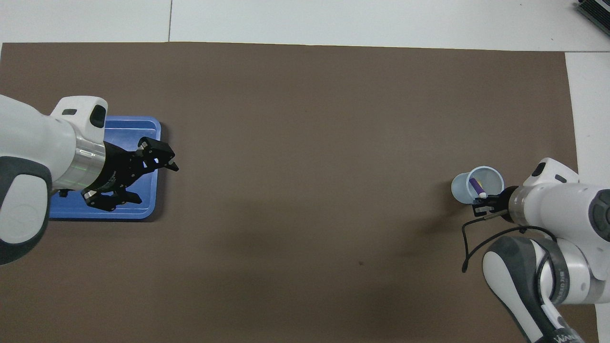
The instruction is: Right arm passes pens to left for tray arrangement
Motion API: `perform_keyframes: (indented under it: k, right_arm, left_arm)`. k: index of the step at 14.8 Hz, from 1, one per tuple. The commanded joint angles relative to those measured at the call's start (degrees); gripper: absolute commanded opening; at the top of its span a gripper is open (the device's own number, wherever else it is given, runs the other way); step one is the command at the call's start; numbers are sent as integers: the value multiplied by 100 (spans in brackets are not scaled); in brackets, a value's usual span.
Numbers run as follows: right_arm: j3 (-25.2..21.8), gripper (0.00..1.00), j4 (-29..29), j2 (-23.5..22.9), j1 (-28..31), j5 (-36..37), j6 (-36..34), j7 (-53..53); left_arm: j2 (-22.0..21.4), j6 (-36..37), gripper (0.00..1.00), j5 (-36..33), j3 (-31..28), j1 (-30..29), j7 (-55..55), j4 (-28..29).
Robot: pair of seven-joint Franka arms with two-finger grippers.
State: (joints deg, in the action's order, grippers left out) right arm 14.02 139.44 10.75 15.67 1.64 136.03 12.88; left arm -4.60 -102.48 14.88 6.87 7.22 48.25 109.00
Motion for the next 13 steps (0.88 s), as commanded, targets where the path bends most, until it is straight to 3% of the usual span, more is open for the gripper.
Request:
perform_keyframes:
  k: [1,4,7,8,9,13]
  right_arm:
    - [66,26,-171,-2,120,126,-226,92]
    - [57,16,-171,-2,120,126,-235,92]
    - [66,14,-163,-2,120,126,-235,83]
    - [66,3,-163,-2,112,126,-226,75]
    - [66,0,-163,-2,112,126,-235,83]
    - [66,0,-163,-2,112,126,-235,83]
  left_arm:
    - [-111,70,100,68,-98,559,1034,95]
    - [-146,44,100,68,-89,999,1808,113]
    - [-208,-9,100,68,-89,1298,2065,218]
    - [-225,-18,100,68,-89,1412,2135,236]
    - [-234,-27,100,77,-89,1465,2257,236]
    - [-217,-272,100,94,-89,1633,2960,236]
